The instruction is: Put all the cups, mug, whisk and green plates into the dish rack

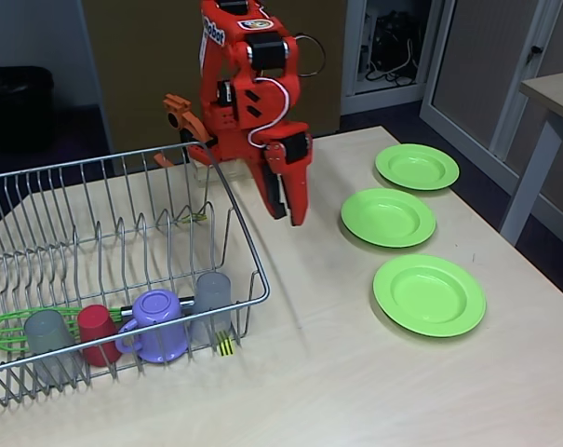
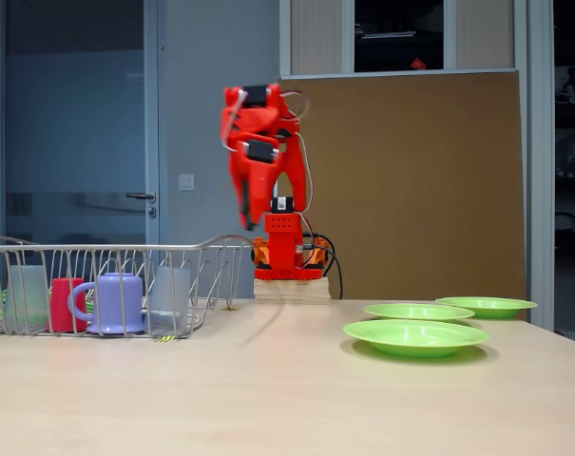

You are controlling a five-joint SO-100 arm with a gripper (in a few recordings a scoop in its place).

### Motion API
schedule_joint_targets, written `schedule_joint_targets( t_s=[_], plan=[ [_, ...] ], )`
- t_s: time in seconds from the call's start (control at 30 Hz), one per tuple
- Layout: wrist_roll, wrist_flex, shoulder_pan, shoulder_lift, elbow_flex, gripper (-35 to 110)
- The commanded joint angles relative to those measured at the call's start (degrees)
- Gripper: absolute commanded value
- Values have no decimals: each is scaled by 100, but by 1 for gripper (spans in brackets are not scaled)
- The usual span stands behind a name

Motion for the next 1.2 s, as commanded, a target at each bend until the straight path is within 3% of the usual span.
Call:
schedule_joint_targets(
  t_s=[0.0,0.13,0.47,0.83,1.17],
  plan=[
    [527,-536,-721,132,281,11],
    [1151,-571,-1213,-387,211,16],
    [1072,-1125,-1872,-1775,-325,33],
    [1037,-1459,-2232,-3270,-1714,37],
    [1547,-1740,-2250,-3428,-1406,37]
  ],
)
